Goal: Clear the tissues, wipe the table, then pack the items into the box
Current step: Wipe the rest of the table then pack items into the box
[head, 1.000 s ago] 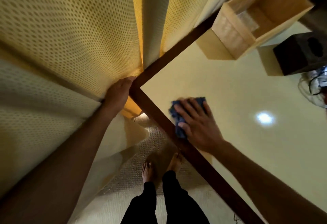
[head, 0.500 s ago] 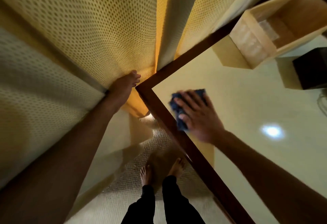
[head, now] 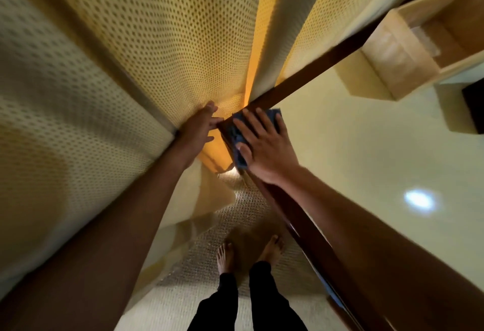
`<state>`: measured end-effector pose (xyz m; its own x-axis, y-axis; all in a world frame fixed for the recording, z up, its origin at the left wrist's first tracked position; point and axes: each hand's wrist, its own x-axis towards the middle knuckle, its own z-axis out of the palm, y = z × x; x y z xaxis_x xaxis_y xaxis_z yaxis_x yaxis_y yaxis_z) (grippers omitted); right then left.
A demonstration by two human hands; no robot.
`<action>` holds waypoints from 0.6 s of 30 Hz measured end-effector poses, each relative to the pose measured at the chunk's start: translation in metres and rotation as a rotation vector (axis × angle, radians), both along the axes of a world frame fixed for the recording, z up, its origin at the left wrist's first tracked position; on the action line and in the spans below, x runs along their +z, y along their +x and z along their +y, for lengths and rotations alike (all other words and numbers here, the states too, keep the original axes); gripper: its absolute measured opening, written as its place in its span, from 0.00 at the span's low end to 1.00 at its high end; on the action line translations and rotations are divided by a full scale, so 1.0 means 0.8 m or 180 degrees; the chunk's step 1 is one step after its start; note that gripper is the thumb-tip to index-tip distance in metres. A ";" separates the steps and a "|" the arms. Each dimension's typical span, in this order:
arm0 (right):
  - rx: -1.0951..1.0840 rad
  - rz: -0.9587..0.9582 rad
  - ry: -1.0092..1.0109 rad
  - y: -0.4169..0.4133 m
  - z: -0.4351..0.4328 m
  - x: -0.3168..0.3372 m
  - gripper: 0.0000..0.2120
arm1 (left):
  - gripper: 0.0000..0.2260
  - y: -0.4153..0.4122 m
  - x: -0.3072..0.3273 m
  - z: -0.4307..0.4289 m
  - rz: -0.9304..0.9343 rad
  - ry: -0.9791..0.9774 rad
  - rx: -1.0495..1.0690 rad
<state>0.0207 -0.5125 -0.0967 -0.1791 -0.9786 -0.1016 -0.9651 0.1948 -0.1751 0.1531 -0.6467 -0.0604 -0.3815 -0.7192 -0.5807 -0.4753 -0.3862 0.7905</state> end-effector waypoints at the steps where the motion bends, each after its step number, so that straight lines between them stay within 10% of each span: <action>1: -0.0072 0.0030 -0.0032 -0.010 -0.022 0.001 0.28 | 0.21 -0.001 0.002 -0.002 -0.0021 -0.0016 0.0057; 9: 0.0613 0.0434 0.0159 0.065 -0.022 -0.010 0.28 | 0.17 0.019 0.023 -0.010 -0.0319 -0.0984 0.0118; 18: -0.1038 -0.0001 0.0181 -0.021 0.123 -0.001 0.33 | 0.19 0.003 0.016 0.002 -0.0277 -0.0604 -0.0840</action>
